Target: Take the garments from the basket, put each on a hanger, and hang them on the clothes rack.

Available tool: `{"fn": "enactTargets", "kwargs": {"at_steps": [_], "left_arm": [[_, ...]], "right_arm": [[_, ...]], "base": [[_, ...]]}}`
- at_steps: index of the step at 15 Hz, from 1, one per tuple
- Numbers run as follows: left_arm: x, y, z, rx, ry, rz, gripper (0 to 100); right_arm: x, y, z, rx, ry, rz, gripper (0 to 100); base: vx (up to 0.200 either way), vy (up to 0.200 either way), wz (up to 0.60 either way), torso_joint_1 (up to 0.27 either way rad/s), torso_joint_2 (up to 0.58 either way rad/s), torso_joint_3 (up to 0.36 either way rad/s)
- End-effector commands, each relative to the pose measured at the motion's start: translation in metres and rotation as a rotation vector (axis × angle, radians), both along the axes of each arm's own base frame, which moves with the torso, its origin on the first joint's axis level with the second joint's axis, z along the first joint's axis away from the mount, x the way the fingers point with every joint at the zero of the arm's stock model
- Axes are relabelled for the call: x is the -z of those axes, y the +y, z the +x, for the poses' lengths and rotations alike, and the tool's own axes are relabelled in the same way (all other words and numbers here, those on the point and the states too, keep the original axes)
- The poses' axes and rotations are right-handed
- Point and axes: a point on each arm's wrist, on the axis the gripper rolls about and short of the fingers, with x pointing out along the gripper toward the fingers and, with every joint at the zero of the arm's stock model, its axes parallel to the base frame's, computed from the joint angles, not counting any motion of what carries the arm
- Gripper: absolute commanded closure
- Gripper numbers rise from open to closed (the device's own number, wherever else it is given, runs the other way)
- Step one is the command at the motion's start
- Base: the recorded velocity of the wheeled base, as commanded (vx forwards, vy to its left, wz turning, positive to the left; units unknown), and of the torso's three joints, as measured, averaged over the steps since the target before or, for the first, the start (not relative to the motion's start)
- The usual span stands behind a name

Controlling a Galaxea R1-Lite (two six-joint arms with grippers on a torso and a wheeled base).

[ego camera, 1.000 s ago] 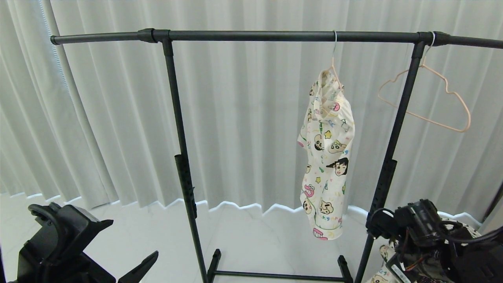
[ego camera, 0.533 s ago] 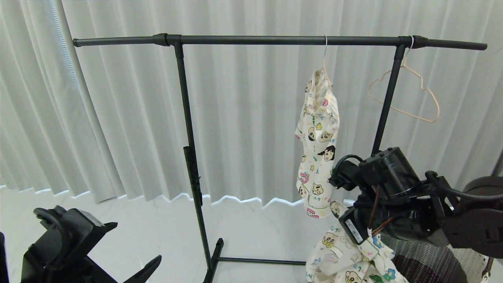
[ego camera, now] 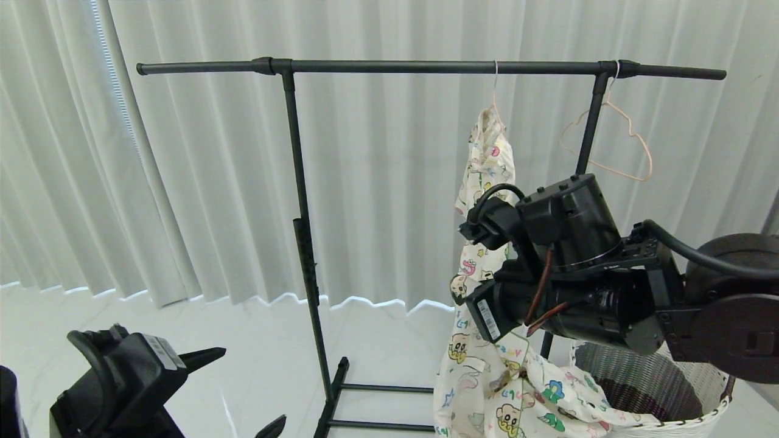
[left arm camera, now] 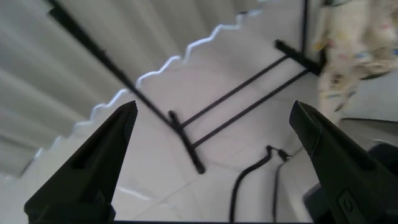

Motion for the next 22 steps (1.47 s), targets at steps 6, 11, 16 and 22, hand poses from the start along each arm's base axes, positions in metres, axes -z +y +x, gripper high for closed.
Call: {"fn": "enactTargets", "kwargs": {"at_steps": [6,11,16,22], "left_arm": [[0.002,-0.098,0.026,0.183,0.244,-0.071,0],[0.044,-0.154,0.069,0.109,0.352,-0.038,0],[0.086,-0.159,0.103,0.024,0.377,-0.023,0],[0.096,-0.154,0.114,-0.034,0.371,-0.014,100]], "right_arm": [[-0.015,-0.001,-0.005,-0.002,-0.024,0.061,100],[-0.023,-0.005,-0.009,0.002,-0.031,0.092,100],[-0.024,-0.003,-0.010,-0.005,-0.037,0.102,100],[-0.024,-0.003,-0.009,-0.010,-0.036,0.107,100]], "base": [[0.000,0.000,0.00,0.000,0.00,0.000],[0.000,0.000,0.00,0.000,0.00,0.000],[0.000,0.000,0.00,0.000,0.00,0.000],[0.000,0.000,0.00,0.000,0.00,0.000]]}}
